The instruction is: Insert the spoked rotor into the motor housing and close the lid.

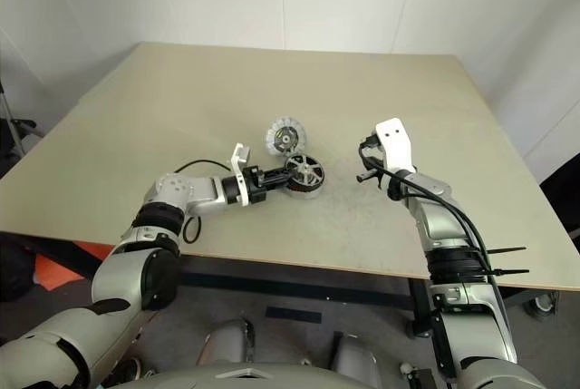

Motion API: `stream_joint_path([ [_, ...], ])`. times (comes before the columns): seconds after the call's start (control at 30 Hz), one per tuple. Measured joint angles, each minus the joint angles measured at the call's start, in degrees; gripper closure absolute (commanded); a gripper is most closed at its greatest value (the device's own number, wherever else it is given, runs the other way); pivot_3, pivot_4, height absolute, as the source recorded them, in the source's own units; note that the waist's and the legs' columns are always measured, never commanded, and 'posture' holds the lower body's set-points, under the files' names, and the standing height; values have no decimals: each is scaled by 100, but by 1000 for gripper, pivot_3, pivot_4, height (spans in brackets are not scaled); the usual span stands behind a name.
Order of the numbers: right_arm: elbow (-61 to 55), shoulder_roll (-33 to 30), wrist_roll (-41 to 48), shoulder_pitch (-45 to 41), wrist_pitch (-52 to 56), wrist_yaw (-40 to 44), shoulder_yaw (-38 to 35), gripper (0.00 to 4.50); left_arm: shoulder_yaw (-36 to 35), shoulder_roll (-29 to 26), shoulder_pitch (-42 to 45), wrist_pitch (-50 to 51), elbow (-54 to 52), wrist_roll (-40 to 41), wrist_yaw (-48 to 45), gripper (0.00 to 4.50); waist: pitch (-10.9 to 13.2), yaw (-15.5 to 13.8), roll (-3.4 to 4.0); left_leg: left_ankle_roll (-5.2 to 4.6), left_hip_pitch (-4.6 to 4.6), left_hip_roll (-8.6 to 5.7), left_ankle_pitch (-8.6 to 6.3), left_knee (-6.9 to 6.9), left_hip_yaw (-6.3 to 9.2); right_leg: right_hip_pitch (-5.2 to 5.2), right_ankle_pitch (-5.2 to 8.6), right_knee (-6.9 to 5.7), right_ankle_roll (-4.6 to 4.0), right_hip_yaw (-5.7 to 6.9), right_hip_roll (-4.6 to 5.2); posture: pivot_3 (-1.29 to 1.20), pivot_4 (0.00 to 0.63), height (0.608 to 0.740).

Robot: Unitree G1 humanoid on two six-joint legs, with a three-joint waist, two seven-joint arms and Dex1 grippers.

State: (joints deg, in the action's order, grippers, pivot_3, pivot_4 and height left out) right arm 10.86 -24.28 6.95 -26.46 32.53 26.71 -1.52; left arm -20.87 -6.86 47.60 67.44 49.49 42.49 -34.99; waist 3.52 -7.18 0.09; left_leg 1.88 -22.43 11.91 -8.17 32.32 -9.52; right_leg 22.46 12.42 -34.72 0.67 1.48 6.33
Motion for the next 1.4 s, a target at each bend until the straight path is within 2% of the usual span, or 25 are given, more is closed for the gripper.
stream_joint_path([
  [0.1,-31,0,1,0,0,0,0,4500,0,20,41,-55,29,-32,60,4100,0,0,0,-1,7,0,-1,0,0,-6,0,0,0,0,0,0,0,740],
  [0.23,-47,-1,1,1,-1,-4,-5,4500,0,38,52,-233,209,-136,32,2788,0,2,0,-2,18,1,-2,-2,0,-15,0,1,0,-1,0,0,0,740],
  [0.37,-67,1,4,-3,-2,0,-5,4500,-13,5,106,-346,405,-156,-66,2788,-1,1,1,-2,48,-1,-2,-3,0,-39,1,2,1,-2,1,0,0,740],
  [0.73,-101,0,13,-44,-1,40,-5,4500,79,-452,81,-383,515,-378,-591,2788,0,8,1,-3,41,0,-2,-12,-1,-29,1,6,0,-2,-1,0,0,740],
  [1.07,-496,12,216,-140,72,187,-5,4500,132,-491,-393,-236,-270,-372,-670,2788,1,8,3,-3,39,1,-2,-13,-1,-26,1,7,0,-2,0,0,0,740],
  [1.2,-1024,250,391,-165,286,265,74,4500,372,-491,-605,-740,-823,-605,-649,2788,1,19,3,-2,40,8,-2,-17,-2,-24,1,8,0,-2,-5,0,0,740],
  [1.4,-1220,742,440,-194,436,317,640,4500,755,-537,-770,-1858,-1201,-1222,-444,2788,1,14,3,0,31,7,-2,-19,-2,-16,2,9,1,-3,-5,0,0,740],
])
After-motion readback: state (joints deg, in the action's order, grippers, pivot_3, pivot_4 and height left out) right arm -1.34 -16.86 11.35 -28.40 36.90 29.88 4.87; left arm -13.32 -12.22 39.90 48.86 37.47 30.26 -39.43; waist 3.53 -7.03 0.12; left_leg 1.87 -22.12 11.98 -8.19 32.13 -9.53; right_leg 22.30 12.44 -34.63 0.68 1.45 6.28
